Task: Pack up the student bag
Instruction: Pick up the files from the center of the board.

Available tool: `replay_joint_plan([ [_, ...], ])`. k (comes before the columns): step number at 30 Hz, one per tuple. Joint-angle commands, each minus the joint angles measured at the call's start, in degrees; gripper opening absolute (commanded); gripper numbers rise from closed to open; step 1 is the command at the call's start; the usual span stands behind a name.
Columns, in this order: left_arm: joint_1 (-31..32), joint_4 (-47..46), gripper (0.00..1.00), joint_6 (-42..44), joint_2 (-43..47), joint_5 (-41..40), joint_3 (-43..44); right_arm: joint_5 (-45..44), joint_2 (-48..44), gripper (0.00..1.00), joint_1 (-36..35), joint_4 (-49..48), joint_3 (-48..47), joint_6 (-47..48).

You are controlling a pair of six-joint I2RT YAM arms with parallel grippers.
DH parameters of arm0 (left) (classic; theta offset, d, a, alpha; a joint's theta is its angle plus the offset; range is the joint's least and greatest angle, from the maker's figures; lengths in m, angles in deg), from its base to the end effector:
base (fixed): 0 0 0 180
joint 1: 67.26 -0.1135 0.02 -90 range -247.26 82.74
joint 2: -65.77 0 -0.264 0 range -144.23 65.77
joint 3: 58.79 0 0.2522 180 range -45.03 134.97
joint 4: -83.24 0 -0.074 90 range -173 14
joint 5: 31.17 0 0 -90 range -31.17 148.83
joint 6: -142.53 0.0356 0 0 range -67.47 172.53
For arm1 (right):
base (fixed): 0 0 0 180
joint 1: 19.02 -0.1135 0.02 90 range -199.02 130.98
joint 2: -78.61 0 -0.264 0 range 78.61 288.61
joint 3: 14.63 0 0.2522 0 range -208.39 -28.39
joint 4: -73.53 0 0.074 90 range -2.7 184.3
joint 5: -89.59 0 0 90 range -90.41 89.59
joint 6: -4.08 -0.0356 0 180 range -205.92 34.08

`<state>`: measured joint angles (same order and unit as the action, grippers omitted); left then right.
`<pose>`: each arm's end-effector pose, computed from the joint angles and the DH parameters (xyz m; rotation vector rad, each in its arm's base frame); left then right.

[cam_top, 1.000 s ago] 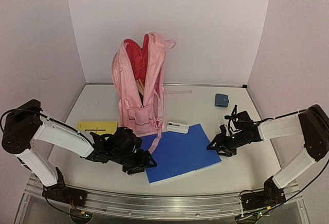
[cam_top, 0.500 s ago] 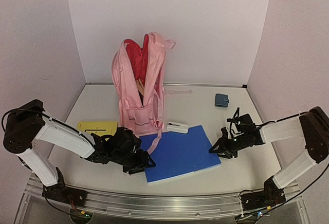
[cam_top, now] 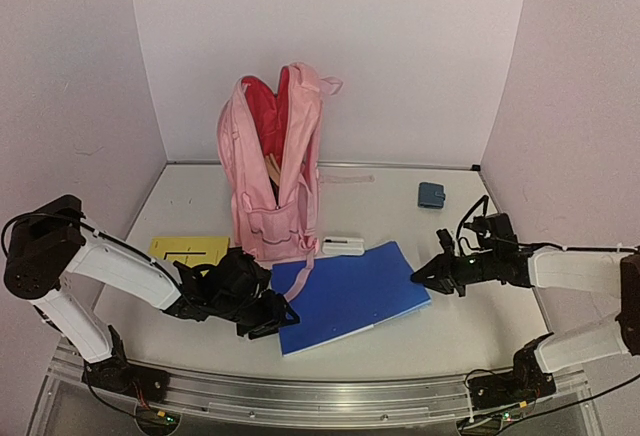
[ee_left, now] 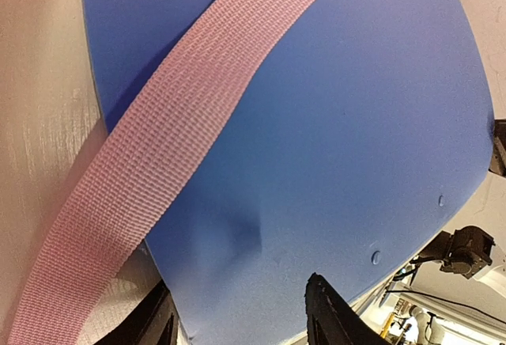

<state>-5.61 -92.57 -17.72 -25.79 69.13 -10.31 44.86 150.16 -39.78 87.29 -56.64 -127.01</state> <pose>0.1299 -0.2542 0.1251 -0.1110 2.7877 -1.0985 0.2042 0.1044 0.1717 -0.0017 2.4985 1.4251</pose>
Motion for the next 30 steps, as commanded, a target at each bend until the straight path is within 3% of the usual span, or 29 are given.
replay_joint_plan([
  [1, 0.5, -2.7, 0.54, 3.0, -1.2, 0.7, -0.4, 11.0, -2.0, 0.08, -1.9, -3.6, 0.0, -2.5],
  [6, 0.5, -0.8, 0.57, 6.4, -0.4, 0.4, 1.2, 10.4, -3.6, 0.00, -2.0, -3.6, 0.4, -4.0],
  [9, 0.9, 5.0, 0.70, 11.9, 1.9, -2.0, 4.0, 7.5, -4.9, 0.00, -1.9, -3.6, 0.3, -6.4],
  [12, 2.6, 16.0, 0.83, 19.6, 5.1, -9.3, 9.1, 3.7, -6.8, 0.00, -2.0, -2.9, -0.6, -9.9],
  [18, 9.0, 31.5, 0.94, 32.6, 6.4, -29.1, 19.7, -5.4, -11.3, 0.00, -2.0, 4.4, -5.0, -13.8],
  [24, 14.8, 25.3, 1.00, 45.0, 4.7, -37.0, 23.6, -10.4, -13.6, 0.00, -2.1, 10.7, -9.4, -14.7],
  [30, 18.3, 9.8, 1.00, 56.5, 3.5, -32.3, 23.2, -13.3, -13.4, 0.00, -2.0, 13.6, -10.9, -15.3],
])
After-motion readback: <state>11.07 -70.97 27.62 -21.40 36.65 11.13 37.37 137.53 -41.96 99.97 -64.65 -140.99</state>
